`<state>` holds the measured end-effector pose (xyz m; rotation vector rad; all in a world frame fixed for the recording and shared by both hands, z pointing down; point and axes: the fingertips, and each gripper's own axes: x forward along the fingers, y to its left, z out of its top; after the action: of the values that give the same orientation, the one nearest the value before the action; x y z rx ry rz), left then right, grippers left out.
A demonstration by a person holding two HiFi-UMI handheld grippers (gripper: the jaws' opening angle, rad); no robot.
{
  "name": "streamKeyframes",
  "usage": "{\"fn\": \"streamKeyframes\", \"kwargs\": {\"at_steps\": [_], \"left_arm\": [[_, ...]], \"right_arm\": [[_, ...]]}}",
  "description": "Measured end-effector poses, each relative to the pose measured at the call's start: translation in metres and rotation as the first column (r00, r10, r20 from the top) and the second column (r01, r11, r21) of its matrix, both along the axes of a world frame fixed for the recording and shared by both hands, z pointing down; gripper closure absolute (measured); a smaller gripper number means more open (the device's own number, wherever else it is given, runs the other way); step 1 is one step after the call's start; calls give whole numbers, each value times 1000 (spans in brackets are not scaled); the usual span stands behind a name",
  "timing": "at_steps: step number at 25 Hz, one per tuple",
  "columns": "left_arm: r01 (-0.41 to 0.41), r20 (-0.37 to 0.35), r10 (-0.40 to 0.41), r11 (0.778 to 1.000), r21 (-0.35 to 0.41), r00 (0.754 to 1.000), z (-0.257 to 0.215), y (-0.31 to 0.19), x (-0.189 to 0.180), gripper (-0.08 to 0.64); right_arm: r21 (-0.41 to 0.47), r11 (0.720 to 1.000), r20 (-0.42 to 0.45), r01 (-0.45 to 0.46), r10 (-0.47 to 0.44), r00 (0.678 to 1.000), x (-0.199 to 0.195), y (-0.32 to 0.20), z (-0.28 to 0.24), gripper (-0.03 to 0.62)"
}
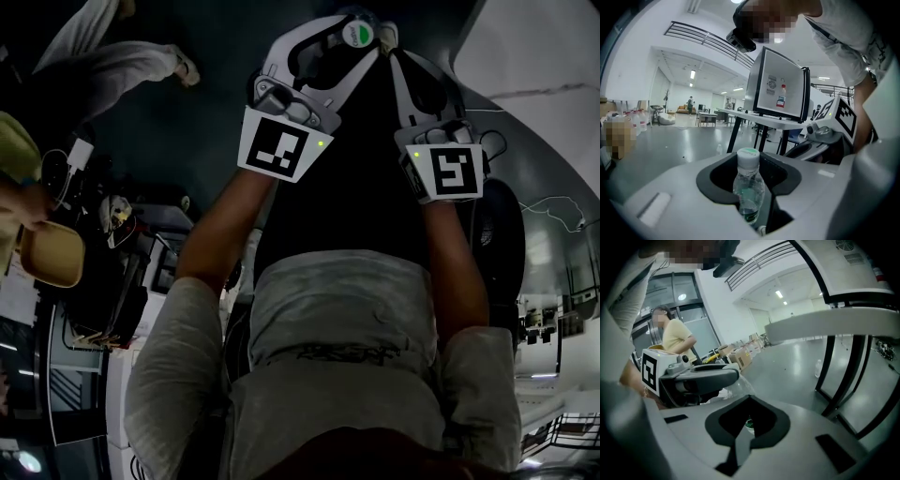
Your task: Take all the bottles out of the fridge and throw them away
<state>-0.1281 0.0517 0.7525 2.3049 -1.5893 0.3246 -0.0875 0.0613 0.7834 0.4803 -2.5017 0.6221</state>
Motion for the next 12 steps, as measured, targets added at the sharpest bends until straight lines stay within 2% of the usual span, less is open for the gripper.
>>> {"fn": "streamKeyframes", "kwargs": {"at_steps": [8,12], "left_arm": [[11,6,-11,1000,1,1000,18,-10,-3,410],[34,-2,-34,999,-25,999,38,-10,0,410]], "right_arm": [[-43,998,14,-45,45,999,-4,-11,15,583],[-69,995,23,-78,80,997,0,-13,26,583]]}}
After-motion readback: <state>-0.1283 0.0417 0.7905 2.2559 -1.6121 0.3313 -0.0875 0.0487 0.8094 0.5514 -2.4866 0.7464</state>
